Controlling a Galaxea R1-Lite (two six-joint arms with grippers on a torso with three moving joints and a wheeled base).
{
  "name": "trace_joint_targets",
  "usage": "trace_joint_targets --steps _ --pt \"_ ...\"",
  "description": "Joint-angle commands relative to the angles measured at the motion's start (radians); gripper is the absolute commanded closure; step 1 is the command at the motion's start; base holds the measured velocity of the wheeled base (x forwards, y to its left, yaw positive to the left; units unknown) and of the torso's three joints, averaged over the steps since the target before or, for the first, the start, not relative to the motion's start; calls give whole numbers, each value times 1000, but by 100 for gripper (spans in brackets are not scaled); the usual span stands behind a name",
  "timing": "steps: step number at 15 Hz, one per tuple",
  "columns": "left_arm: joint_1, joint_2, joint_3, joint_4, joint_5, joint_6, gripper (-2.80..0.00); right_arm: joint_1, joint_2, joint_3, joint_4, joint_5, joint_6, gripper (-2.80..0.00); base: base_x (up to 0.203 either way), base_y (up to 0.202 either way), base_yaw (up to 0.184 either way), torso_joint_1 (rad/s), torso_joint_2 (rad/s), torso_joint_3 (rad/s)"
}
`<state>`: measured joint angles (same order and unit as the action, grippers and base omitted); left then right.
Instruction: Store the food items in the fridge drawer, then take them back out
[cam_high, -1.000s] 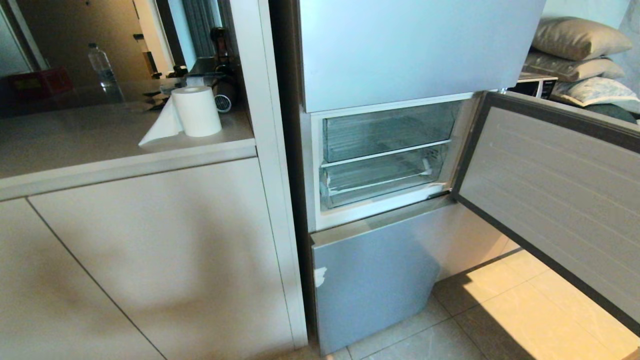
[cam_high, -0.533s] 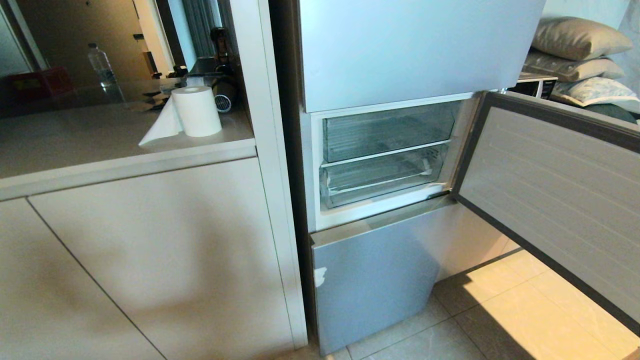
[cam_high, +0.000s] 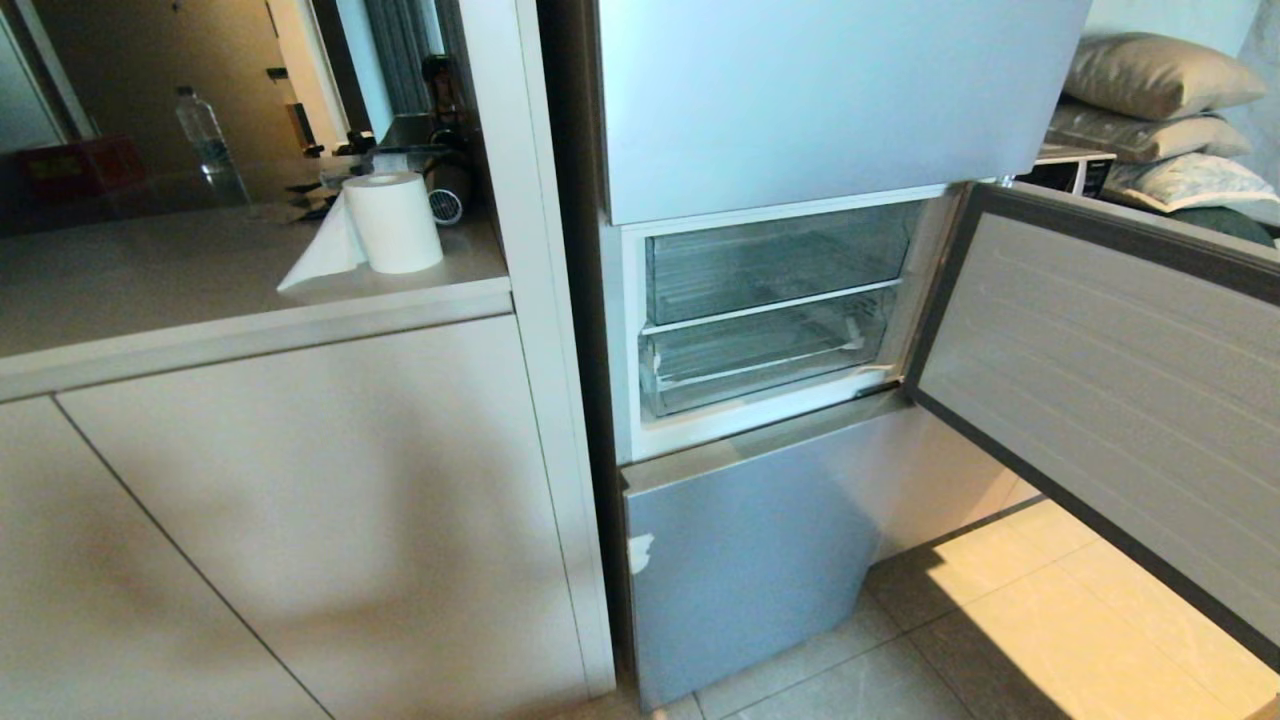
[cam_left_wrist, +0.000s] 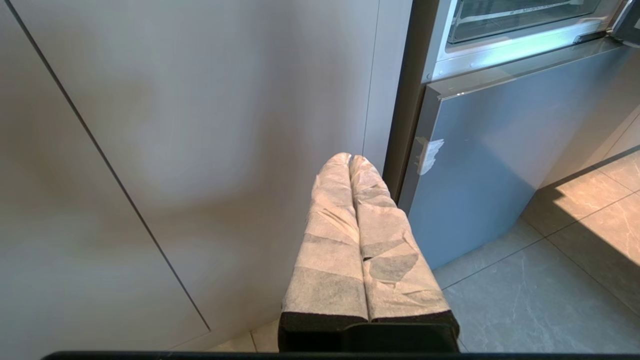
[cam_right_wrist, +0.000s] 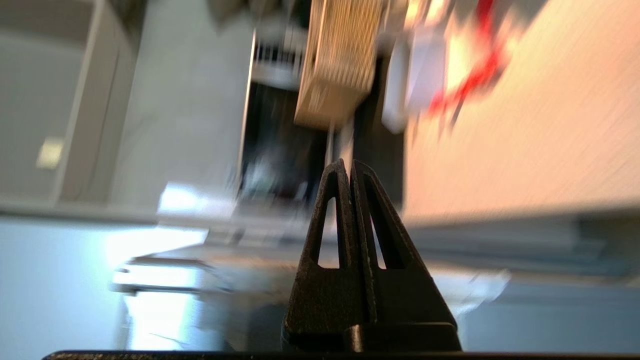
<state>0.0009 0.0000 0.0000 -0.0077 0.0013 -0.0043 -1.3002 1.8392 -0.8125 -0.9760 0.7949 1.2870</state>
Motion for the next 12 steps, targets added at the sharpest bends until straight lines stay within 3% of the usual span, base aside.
trace_joint_targets --steps 1,4,8,9,12 --pt "1 2 2 -2 0 0 0 40 57 -10 -6 121 19 0 0 0 0 0 0 0" --pt "1 2 2 0 0 0 0 54 -3 66 0 223 19 0 0 0 0 0 0 0" --pt "1 2 2 0 0 0 0 30 -182 119 -10 247 36 0 0 0 0 0 0 0" --pt "1 2 2 0 0 0 0 17 -205 77 -24 248 82 0 0 0 0 0 0 0" --pt "1 2 2 0 0 0 0 -8 -205 -132 -76 240 388 0 0 0 0 0 0 0"
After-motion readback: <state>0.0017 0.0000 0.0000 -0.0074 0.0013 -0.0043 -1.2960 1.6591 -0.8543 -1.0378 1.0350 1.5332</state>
